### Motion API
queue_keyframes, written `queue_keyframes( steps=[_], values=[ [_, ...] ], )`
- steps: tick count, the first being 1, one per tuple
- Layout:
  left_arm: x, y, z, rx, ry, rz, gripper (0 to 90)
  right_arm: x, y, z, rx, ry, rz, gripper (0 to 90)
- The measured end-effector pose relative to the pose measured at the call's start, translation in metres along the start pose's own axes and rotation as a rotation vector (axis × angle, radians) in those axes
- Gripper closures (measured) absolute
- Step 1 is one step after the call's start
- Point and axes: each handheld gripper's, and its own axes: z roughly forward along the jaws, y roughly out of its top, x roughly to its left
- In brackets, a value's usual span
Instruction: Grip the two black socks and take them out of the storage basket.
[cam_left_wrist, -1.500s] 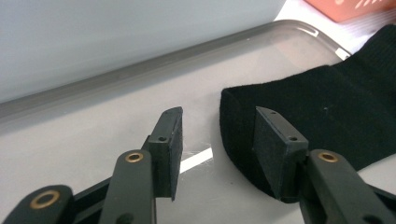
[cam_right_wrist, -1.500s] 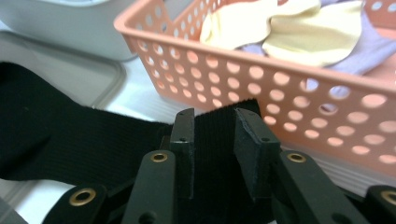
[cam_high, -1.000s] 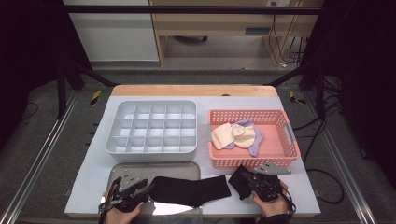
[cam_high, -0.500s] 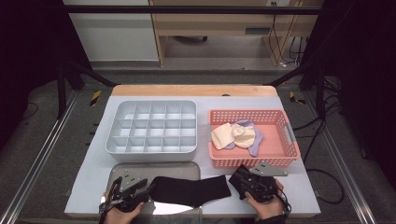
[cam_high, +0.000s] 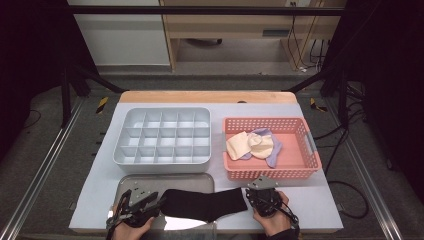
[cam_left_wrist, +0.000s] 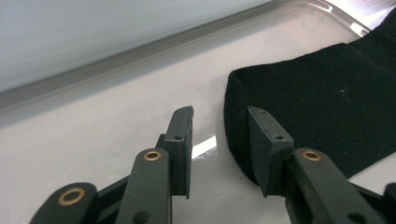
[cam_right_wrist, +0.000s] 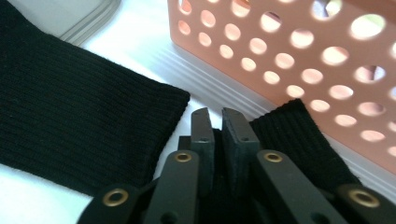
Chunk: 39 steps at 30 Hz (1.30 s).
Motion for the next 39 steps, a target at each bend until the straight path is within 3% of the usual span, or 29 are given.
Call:
queue_keyframes(
  steps=[3,7,8,9,10,14,19,23,26,29,35,38,39],
  values=[
    [0.000,0.000,0.000,0.000,-0.001,-0.001,62.1,-0.004,0.001,-0.008,-0.041,0.033,0.038,85.2],
    [0.000,0.000,0.000,-0.001,-0.001,0.000,62.2,-0.015,0.002,-0.036,-0.215,0.091,0.100,84.8],
    [0.000,0.000,0.000,-0.001,-0.001,0.000,62.2,-0.015,0.002,-0.036,-0.215,0.091,0.100,84.8],
    [0.000,0.000,0.000,-0.003,-0.001,-0.002,62.2,-0.023,0.000,-0.048,-0.265,0.106,0.139,84.5],
    [0.000,0.000,0.000,-0.003,-0.001,-0.002,62.2,-0.028,-0.002,-0.053,-0.280,0.106,0.156,84.3],
    [0.000,0.000,0.000,-0.004,-0.002,-0.003,62.3,-0.054,-0.019,-0.060,-0.265,0.039,0.241,84.0],
    [0.001,-0.001,0.000,-0.004,-0.003,-0.004,62.5,-0.082,-0.039,-0.056,-0.179,-0.046,0.314,83.5],
    [0.000,-0.001,0.000,-0.006,-0.001,-0.001,62.5,-0.090,-0.046,-0.049,-0.072,-0.110,0.327,82.0],
    [0.000,-0.001,0.000,-0.006,-0.002,-0.002,62.5,-0.090,-0.048,-0.041,-0.008,-0.125,0.338,78.5],
    [0.000,-0.001,0.000,-0.005,-0.002,-0.004,62.5,-0.089,-0.045,-0.048,-0.058,-0.126,0.330,75.1],
    [0.000,-0.001,0.000,-0.005,-0.001,-0.004,62.5,-0.074,-0.030,-0.076,-0.232,-0.084,0.279,73.1],
    [0.000,-0.001,0.000,-0.006,-0.001,-0.003,62.5,-0.066,-0.026,-0.079,-0.245,-0.062,0.250,73.1],
    [0.000,-0.001,0.000,-0.006,-0.001,-0.002,62.5,-0.061,-0.024,-0.078,-0.232,-0.035,0.231,72.9]
  ],
)
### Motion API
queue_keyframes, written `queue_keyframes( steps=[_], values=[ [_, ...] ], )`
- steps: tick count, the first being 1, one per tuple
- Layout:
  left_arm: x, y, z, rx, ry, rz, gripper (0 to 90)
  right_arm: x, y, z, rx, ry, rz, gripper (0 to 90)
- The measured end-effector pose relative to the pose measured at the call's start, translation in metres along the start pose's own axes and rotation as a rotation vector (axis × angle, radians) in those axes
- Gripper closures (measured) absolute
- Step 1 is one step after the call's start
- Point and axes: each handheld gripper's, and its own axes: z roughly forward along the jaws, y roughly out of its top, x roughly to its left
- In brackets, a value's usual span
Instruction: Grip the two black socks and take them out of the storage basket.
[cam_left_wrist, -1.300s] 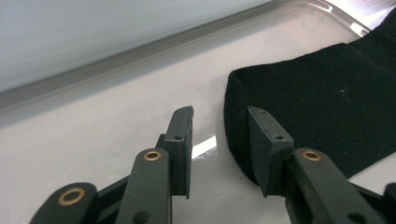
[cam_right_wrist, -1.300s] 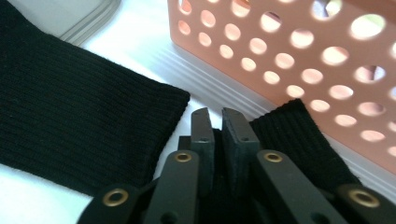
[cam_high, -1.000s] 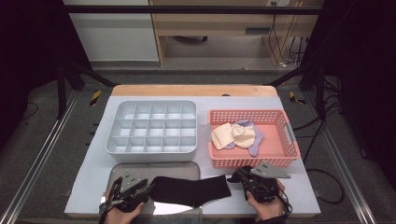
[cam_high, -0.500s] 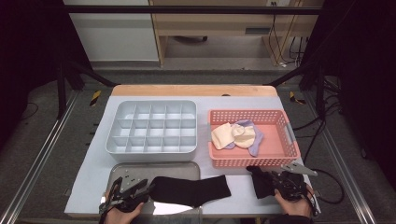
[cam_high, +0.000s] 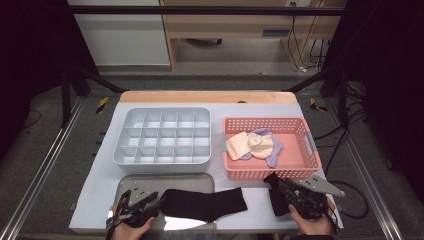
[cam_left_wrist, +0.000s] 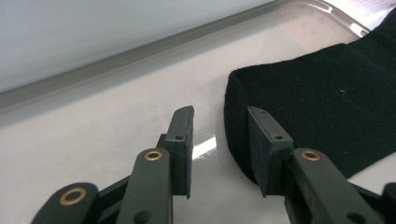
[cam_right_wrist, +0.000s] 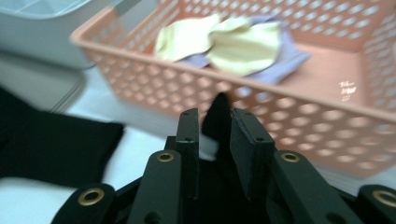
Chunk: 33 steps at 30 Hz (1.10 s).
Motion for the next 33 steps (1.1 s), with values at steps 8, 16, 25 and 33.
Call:
queue_keyframes(
  steps=[8,16,25,33],
  values=[
    [0.000,0.000,0.000,0.000,0.000,0.000,62.5,0.010,-0.021,0.041,0.164,0.010,-0.021,62.7],
    [0.000,0.000,0.000,0.000,0.001,0.001,62.5,0.012,-0.018,0.044,0.214,-0.032,-0.065,86.6],
    [0.000,0.000,0.000,-0.002,0.001,0.002,62.6,0.036,0.012,0.016,0.001,0.249,0.007,86.7],
    [0.000,0.000,0.000,-0.001,0.001,0.003,62.6,0.047,0.008,0.043,0.034,0.291,0.016,85.6]
  ],
)
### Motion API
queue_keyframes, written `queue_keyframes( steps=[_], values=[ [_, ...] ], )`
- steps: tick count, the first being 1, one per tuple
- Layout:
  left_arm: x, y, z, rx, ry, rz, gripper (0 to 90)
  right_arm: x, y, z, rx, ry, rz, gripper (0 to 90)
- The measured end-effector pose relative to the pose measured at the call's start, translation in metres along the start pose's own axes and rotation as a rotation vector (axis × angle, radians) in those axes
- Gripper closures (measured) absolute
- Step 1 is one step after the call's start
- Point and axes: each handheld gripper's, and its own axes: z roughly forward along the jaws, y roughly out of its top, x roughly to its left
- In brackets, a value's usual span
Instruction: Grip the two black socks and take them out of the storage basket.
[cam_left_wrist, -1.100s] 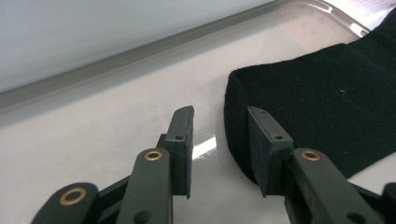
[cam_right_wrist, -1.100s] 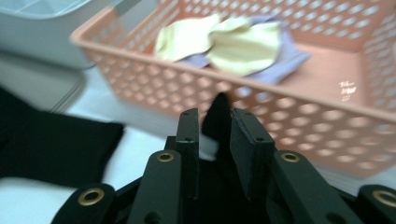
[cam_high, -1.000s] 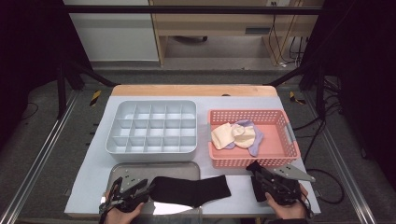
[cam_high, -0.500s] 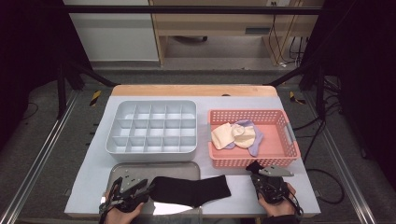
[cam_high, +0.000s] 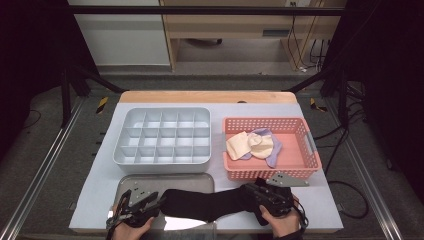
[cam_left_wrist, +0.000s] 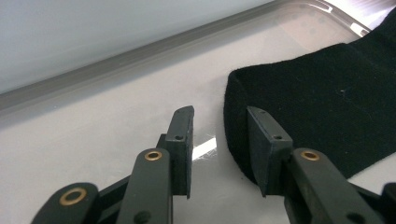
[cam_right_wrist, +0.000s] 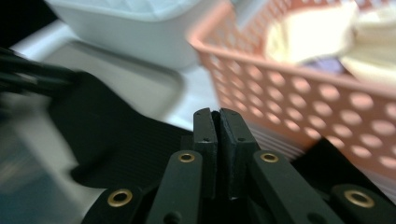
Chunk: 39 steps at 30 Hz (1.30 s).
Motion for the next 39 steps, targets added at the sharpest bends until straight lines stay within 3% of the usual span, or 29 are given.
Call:
queue_keyframes(
  steps=[1,6,10,13,18,23,28,30,32,35,39],
  values=[
    [0.000,0.000,0.000,0.000,0.000,0.000,62.6,-0.004,-0.004,0.007,0.025,-0.052,-0.014,85.2],
    [0.000,0.000,0.000,-0.001,-0.001,0.000,62.6,-0.018,-0.010,0.018,0.100,-0.187,-0.027,82.1],
    [0.000,0.000,0.000,0.000,0.000,0.001,62.5,-0.020,-0.010,0.016,0.096,-0.206,-0.027,76.5],
    [0.000,0.000,0.000,0.000,0.000,0.000,62.5,-0.016,-0.006,0.007,0.039,-0.191,-0.024,74.4],
    [0.000,0.000,0.000,0.000,0.000,0.002,62.5,0.000,0.005,-0.009,-0.051,-0.150,-0.064,73.8],
    [0.000,0.000,0.000,-0.001,0.000,0.001,62.5,0.014,0.000,0.006,0.031,-0.062,-0.078,69.6],
    [0.000,0.000,0.000,-0.001,0.000,0.001,62.5,0.014,-0.012,0.026,0.119,-0.064,-0.089,68.1],
    [0.000,0.000,-0.001,-0.002,-0.001,-0.004,62.5,0.014,-0.014,0.029,0.149,-0.094,-0.110,73.6],
    [0.000,0.000,-0.003,-0.015,-0.005,-0.009,62.7,0.013,-0.014,0.030,0.175,-0.093,-0.109,84.6],
    [0.001,0.002,-0.008,-0.051,-0.002,-0.013,63.1,0.011,-0.012,0.028,0.186,-0.091,-0.096,88.9],
    [0.004,0.003,-0.007,-0.049,-0.013,-0.036,67.5,0.013,0.000,0.016,0.112,-0.078,-0.074,89.0]
  ],
)
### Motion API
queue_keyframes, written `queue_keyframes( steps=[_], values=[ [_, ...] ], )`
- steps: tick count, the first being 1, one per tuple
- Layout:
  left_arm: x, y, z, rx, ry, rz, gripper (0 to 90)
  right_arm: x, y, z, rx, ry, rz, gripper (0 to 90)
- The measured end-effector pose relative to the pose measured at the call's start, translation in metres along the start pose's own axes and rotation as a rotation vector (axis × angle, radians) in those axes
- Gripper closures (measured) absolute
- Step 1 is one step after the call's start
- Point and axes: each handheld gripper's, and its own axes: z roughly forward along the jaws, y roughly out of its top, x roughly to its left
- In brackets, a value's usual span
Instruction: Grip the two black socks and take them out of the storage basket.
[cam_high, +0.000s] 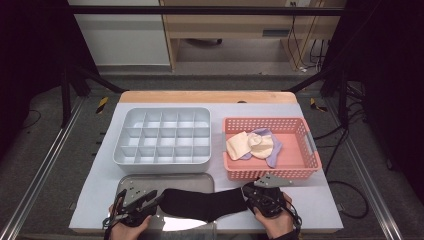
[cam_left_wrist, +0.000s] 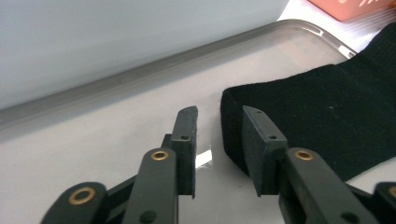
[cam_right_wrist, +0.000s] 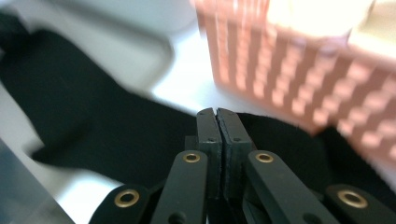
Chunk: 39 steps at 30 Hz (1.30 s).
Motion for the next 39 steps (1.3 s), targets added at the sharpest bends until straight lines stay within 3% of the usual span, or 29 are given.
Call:
queue_keyframes(
  steps=[3,7,10,12,14,17,21,25,30,33,39],
  values=[
    [0.001,0.000,0.002,0.011,-0.001,-0.006,73.0,0.014,0.019,-0.009,-0.095,0.055,0.007,88.9],
    [0.000,0.000,0.002,0.014,-0.007,0.000,77.9,0.038,0.037,0.003,-0.131,0.137,-0.014,88.8],
    [0.000,-0.001,0.002,0.014,-0.006,0.003,78.6,0.062,0.041,0.030,-0.078,0.197,-0.015,88.4],
    [0.001,-0.001,0.001,0.013,-0.008,0.003,77.9,0.074,0.034,0.050,-0.026,0.209,-0.025,87.4],
    [0.001,0.000,0.001,0.008,-0.005,0.001,76.6,0.079,0.026,0.064,0.018,0.209,-0.044,85.5],
    [0.002,0.001,0.000,0.000,0.002,0.001,72.3,0.081,0.020,0.070,0.045,0.218,-0.039,82.5],
    [0.002,0.003,-0.005,-0.021,0.003,0.003,68.5,0.072,0.025,0.053,-0.038,0.232,-0.044,72.7],
    [-0.001,0.009,-0.012,-0.056,-0.009,-0.001,65.5,0.056,0.030,0.034,-0.110,0.217,-0.027,68.8],
    [-0.007,0.021,-0.023,-0.090,-0.034,0.004,62.8,0.025,0.024,0.011,-0.142,0.111,-0.035,66.8],
    [-0.014,0.029,-0.024,-0.085,-0.042,0.031,62.7,0.001,0.014,-0.002,-0.152,0.058,0.000,65.4],
    [-0.033,0.049,-0.019,-0.092,-0.077,0.064,62.6,-0.034,-0.006,-0.014,-0.140,-0.022,0.035,64.2]
  ],
)
